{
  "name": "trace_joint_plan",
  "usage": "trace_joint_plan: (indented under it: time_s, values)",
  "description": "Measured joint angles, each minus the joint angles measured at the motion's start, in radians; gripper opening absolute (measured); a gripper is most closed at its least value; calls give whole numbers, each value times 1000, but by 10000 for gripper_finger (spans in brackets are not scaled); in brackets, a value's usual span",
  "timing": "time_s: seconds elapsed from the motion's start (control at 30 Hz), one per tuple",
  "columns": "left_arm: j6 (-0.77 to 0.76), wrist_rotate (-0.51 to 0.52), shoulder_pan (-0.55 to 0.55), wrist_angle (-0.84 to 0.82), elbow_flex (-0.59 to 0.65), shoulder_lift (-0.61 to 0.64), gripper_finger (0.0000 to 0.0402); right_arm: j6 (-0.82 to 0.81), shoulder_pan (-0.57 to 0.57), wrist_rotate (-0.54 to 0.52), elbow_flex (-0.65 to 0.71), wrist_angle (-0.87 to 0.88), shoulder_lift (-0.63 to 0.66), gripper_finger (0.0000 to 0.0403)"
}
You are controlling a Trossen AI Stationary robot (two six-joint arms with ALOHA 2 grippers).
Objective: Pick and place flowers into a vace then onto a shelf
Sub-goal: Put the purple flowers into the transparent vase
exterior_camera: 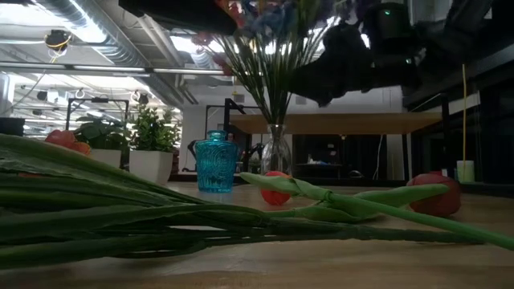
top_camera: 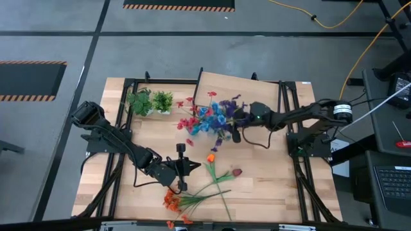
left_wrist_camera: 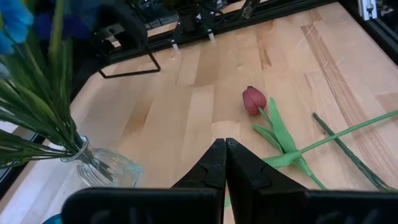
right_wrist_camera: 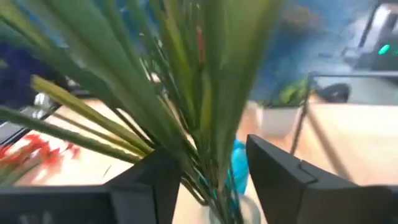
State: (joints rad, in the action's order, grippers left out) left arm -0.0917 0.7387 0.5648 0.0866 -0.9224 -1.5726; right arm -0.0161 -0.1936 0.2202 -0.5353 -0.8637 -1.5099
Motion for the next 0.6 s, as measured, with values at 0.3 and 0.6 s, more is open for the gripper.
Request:
trace_joint_plan:
  time_s: [0.3,0.6]
  values:
    - [0,-7,0,0,0,0,2,52,1,11,-79,326,74,206]
    - [-2,-7,3,0,0,0,5,94,1,-9,-79,327,81,206]
